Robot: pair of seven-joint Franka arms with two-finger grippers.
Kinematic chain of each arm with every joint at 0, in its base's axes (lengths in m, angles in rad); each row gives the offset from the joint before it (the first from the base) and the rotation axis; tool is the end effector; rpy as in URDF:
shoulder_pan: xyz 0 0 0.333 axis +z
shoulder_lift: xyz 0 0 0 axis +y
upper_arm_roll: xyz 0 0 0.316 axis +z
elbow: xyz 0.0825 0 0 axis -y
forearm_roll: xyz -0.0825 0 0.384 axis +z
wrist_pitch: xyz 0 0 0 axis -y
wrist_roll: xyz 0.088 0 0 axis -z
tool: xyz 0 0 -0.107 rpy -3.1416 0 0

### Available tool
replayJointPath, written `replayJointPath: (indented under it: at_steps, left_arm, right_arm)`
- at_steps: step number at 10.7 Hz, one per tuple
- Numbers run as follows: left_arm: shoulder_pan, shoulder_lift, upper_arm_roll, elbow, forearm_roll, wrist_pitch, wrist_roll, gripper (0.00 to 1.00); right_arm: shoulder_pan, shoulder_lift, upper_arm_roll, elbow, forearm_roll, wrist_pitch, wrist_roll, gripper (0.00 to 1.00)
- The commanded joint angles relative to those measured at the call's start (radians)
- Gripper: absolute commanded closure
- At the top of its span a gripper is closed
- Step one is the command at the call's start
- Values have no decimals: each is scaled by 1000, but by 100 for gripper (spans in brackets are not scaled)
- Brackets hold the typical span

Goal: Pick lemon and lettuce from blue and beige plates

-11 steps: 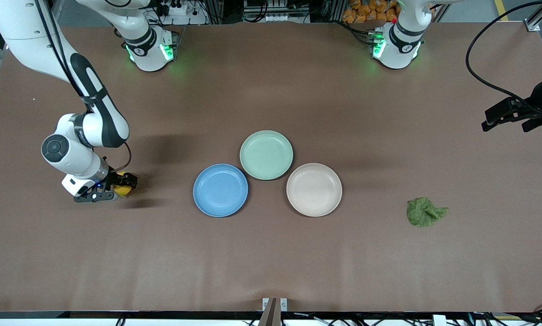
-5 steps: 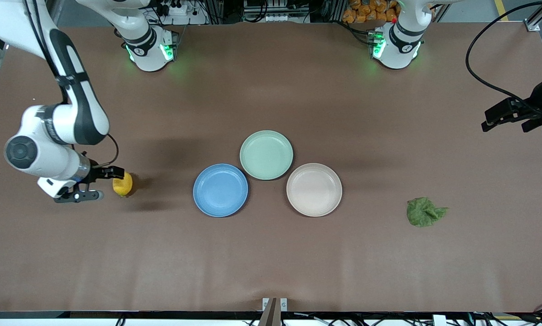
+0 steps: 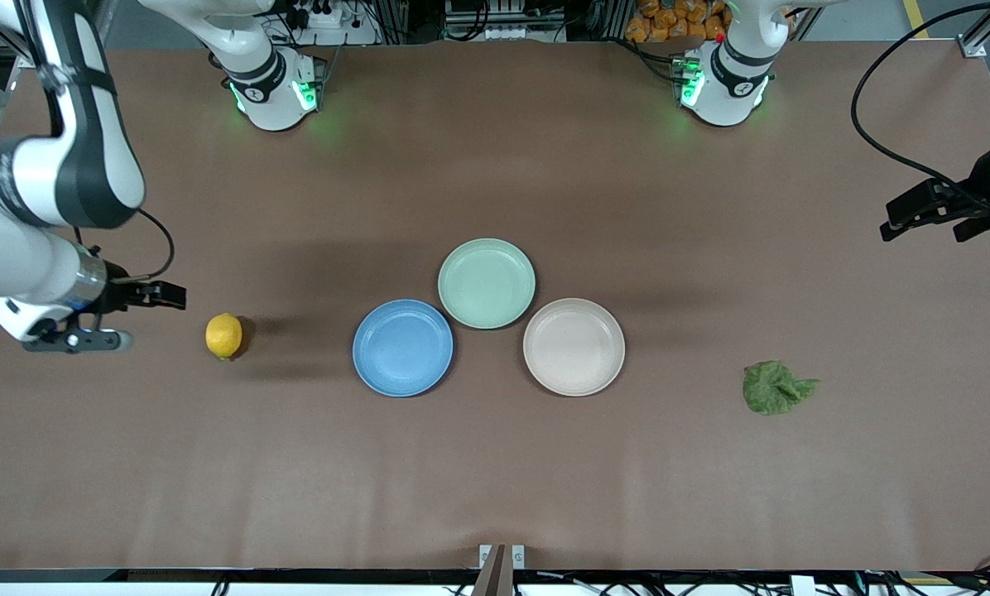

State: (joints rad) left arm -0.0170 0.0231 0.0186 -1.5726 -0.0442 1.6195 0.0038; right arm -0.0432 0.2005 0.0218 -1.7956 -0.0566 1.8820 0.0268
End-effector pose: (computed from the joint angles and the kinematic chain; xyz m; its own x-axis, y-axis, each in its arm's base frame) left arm 0.5662 -0.0038 0.6151 0.9997 -0.0001 0.0239 -0.0011 -0.9990 0.0437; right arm 0.6027 -0.0178 0.4267 0.9931 -0.0306 -0.1129 -0.0251 -0.9984 0.0502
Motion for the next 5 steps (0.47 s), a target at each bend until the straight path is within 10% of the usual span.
replayJointPath:
  at_steps: [1,5]
  left_arm:
    - [12,1,1,9,-17,-16,30,0]
    - [11,1,1,8,-17,-16,25,0]
  right_arm:
    - [9,-64,4,-25,-17,-17,79,0]
    - [25,-182,4,-204,-72,31,81,0]
